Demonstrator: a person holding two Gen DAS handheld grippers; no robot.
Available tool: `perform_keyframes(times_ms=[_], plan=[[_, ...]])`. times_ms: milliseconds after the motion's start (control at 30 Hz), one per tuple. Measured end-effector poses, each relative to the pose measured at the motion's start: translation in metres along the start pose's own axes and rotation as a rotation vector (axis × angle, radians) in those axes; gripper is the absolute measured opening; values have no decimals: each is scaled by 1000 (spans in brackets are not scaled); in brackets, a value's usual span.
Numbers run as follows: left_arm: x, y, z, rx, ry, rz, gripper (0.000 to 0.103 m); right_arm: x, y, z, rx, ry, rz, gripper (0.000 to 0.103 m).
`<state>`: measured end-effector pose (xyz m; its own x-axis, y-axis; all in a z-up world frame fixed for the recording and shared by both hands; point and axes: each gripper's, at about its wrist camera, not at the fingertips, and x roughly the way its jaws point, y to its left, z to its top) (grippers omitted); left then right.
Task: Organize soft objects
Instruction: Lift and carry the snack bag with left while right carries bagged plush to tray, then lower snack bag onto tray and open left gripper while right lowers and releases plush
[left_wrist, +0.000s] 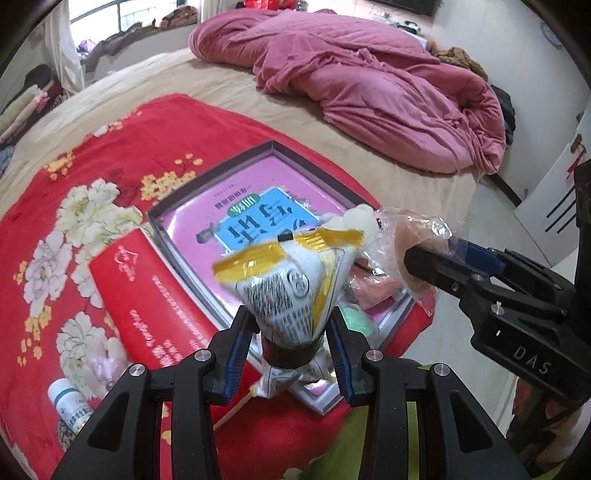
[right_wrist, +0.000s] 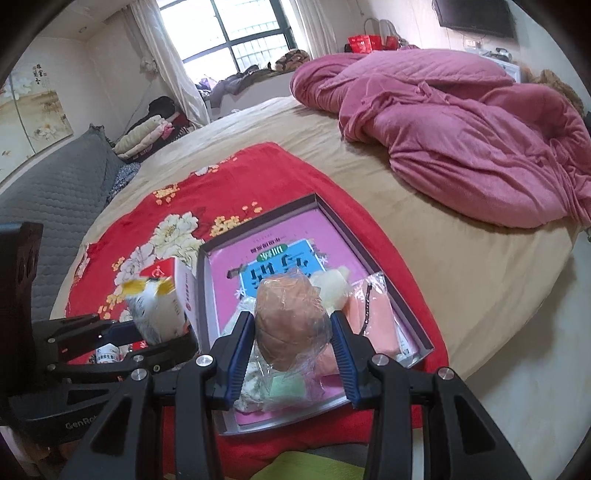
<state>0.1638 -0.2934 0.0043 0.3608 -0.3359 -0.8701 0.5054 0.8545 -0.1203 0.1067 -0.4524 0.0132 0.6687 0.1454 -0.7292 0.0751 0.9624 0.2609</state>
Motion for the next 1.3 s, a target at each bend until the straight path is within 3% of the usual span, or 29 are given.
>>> perform_keyframes(times_ms=[533,1300], plan=[[67,2,16,-3,84,-6,42,38,-19,-9,26,73,-4,43],[85,12,30,-28,74,-13,41,73,-14,-12,-19,88,-9,44]])
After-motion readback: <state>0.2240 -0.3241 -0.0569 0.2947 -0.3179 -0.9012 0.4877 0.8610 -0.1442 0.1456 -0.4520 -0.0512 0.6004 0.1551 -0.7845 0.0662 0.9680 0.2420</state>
